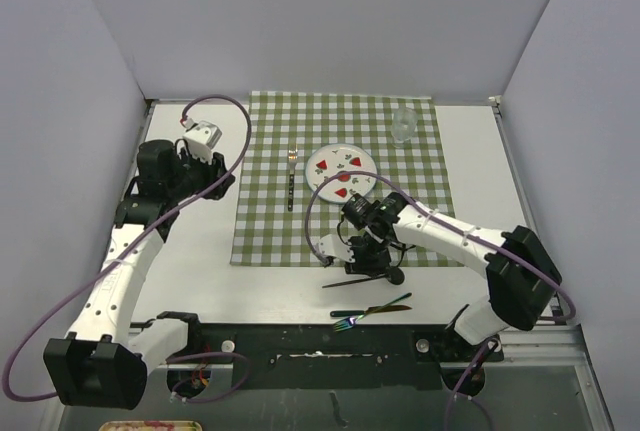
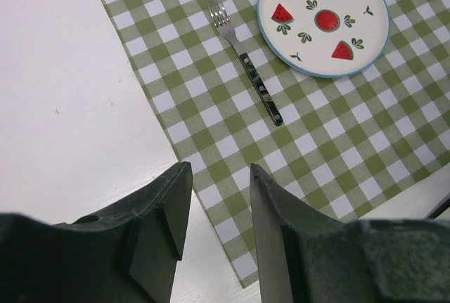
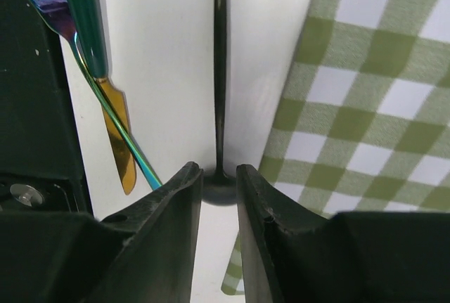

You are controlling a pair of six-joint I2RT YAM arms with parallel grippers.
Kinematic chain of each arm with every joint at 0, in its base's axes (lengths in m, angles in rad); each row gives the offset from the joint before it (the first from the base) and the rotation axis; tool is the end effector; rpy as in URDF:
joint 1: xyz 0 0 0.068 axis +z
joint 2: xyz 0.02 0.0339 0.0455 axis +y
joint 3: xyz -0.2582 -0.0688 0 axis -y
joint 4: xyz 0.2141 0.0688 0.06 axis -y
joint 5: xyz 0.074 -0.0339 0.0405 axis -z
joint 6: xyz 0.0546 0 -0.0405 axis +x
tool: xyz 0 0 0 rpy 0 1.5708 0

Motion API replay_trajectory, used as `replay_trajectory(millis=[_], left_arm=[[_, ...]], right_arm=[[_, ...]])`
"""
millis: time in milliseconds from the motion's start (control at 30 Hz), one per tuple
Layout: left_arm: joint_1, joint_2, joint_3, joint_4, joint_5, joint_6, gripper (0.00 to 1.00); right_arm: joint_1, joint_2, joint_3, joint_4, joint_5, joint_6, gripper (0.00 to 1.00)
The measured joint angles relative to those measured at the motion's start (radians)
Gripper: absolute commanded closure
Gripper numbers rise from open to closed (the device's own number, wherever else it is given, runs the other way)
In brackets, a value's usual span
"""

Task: Set the dinner table for one person
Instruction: Pick up the spoon from the center of the board.

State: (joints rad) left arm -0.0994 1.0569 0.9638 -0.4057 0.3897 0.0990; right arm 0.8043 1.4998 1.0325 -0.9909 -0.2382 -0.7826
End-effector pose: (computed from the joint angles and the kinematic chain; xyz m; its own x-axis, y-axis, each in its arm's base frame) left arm 0.2180 -0.0426 0.3186 -0.4318 0.1349 -0.8918 0.4687 0.8783 -0.0941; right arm 0.1531 0.1776 0.2019 0.0178 -0.9694 -0.2450 -0.9954 -0.0403 0.0870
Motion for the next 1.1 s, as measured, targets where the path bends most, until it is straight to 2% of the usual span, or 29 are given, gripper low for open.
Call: replay_trajectory(millis=[167, 1100], left_arm=[[0.016, 0.013, 0.0, 0.008, 0.009, -0.019, 0.63], [0.016, 0.06, 0.0, 0.014, 0.039, 0.0, 0.63]], right_arm=[[0.057, 0.061, 0.001, 0.01, 0.025, 0.017, 0.73], [0.137, 0.23, 0.088, 0.037, 0.085, 0.037, 0.71]])
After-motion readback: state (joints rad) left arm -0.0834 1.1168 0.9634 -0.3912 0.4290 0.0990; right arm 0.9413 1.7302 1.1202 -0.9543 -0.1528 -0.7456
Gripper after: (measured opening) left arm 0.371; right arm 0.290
